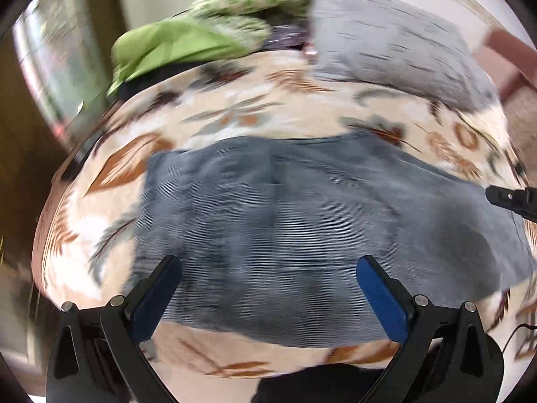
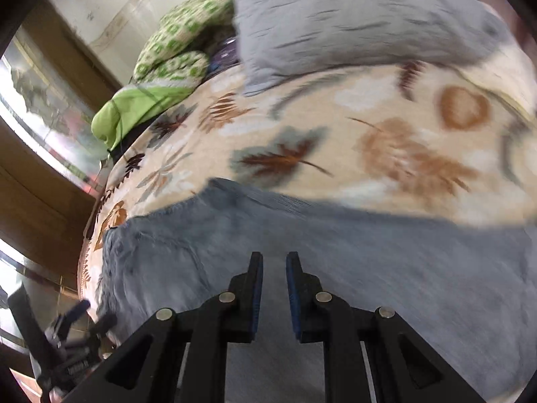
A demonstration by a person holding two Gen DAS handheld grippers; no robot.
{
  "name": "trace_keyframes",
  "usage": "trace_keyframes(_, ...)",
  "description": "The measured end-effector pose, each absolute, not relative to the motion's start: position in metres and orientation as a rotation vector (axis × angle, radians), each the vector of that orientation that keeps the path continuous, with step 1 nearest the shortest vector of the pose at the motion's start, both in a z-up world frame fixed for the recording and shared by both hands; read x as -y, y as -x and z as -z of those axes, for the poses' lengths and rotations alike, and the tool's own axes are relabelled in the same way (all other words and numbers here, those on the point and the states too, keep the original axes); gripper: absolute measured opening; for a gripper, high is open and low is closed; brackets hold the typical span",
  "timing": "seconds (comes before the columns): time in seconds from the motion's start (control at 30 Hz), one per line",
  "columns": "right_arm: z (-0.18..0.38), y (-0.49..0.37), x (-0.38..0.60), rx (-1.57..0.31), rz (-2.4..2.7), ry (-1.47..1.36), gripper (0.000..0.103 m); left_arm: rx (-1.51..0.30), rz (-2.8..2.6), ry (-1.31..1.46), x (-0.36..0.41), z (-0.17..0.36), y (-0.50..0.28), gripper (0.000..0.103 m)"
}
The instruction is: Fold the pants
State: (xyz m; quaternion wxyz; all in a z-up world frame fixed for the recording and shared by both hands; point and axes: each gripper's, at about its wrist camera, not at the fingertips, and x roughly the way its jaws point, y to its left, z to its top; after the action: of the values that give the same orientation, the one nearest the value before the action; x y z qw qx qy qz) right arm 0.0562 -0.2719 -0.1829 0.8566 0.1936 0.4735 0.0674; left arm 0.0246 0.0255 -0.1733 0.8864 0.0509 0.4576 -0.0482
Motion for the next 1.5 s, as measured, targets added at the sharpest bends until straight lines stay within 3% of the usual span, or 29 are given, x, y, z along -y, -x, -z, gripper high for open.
trace_keyframes(0.37,0.239,0.037,0.374,-1.083,0.096,-0.388,0.017,-1.019,0.125,-0.339,0.061,0.233,-0.04,0.103)
trace_keyframes(0.53,0.245,0.051,0.39,-1.06,0.076,-0.443,0.017,-0.941,0.128,-0.343,0.069,0.205,-0.027,0.103)
trace_keyframes(1.0,0.188,0.063,0.398,-0.882,0.053,-0.475,0.017,-0.684,0.233,-0.353,0.124,0.098,0.012,0.103)
trace_keyframes(1.5,0.217,0.075,0.422,-0.914,0.098,-0.535,0.017,-0.677,0.286,-0.342,0.151,0.089,0.025,0.103)
